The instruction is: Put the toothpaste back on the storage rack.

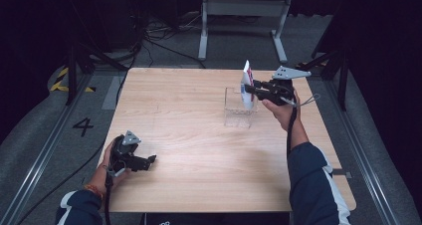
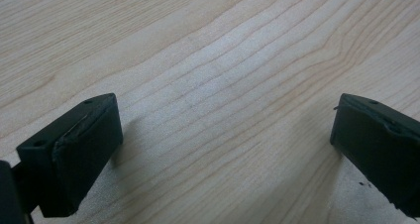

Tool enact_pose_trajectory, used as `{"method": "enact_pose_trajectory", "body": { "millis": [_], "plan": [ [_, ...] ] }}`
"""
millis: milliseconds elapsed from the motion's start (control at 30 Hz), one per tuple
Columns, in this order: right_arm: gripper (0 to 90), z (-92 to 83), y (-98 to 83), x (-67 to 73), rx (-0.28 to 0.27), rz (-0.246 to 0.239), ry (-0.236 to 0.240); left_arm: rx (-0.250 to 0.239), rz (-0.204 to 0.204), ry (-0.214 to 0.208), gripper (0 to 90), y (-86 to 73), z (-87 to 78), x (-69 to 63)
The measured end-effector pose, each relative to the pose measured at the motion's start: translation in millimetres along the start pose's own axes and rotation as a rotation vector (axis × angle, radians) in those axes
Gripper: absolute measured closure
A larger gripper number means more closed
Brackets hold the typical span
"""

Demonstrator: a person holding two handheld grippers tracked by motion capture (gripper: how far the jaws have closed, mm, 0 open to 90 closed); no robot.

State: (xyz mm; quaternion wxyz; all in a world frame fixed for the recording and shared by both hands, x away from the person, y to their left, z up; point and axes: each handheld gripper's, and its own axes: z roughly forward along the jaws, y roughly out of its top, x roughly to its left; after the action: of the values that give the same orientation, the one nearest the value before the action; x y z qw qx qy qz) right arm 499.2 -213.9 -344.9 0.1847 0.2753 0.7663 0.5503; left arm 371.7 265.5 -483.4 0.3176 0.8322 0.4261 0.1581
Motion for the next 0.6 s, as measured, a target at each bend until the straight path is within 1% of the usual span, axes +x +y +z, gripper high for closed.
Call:
{"method": "enact_pose_trajectory", "body": {
  "millis": [200,333,367,400,433,500,600],
  "plan": [
    [68.8,5.7,-11.2,-10.4,-0.019,0.039,-0.014,0.001,0.002,0.000,0.1,0.0,-0.1,0.1],
    [68.9,9.4,-18.9,-13.5,-0.006,0.045,-0.024,0.001,0.001,0.001,0.1,0.0,0.0,0.0],
    [68.9,10.1,-20.5,-13.5,-0.001,0.054,-0.026,0.000,0.001,0.000,0.1,0.0,0.0,0.0],
    [69.0,11.1,-22.5,-14.6,-0.003,0.048,-0.027,0.001,0.004,0.000,0.1,0.1,0.0,0.2],
    [69.0,11.6,-25.1,-15.1,-0.003,0.059,-0.027,0.001,0.004,-0.002,0.1,0.1,0.0,0.3],
    [69.0,13.0,-29.3,-16.2,-0.005,0.066,-0.030,0.002,0.004,-0.008,0.1,0.2,0.2,0.4],
    [69.0,15.4,-37.0,-17.6,0.009,0.068,-0.037,0.002,0.004,-0.010,0.1,0.2,0.3,0.3]
  ]
}}
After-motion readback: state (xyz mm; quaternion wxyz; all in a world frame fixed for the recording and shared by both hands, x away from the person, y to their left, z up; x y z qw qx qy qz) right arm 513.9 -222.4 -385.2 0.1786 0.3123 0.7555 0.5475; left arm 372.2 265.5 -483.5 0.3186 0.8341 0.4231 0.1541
